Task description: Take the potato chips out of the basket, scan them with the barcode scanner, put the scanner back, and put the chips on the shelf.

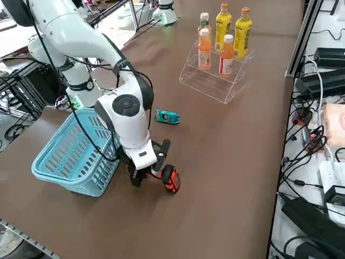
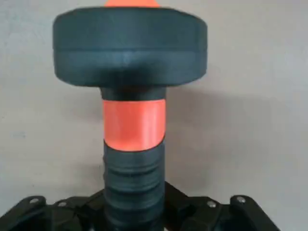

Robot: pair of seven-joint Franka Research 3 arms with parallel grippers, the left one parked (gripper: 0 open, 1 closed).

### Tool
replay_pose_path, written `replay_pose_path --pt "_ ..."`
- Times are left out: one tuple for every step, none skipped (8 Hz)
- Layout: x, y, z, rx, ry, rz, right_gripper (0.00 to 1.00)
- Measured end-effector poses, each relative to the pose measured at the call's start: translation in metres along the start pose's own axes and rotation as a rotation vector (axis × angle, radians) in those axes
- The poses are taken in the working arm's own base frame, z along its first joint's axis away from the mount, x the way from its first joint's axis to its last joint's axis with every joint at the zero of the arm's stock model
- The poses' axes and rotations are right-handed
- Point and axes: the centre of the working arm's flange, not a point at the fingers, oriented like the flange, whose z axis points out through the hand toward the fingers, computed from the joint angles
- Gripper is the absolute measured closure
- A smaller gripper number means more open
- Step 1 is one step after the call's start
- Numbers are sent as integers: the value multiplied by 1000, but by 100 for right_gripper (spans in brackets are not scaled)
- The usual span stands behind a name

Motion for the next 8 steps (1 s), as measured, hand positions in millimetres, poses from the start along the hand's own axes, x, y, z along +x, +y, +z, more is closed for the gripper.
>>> replay_pose_path --pt "-1 2 4 1 0 4 80" --pt "-3 3 7 4 -3 4 75" --pt "-4 4 10 6 -6 1 74" --pt "-4 4 12 7 -7 0 68" --pt "-4 4 12 7 -6 -3 62" --pt "-4 4 11 6 -6 -4 55" --pt "-3 5 10 5 -4 -6 46" --pt "-3 5 10 4 -2 -8 37"
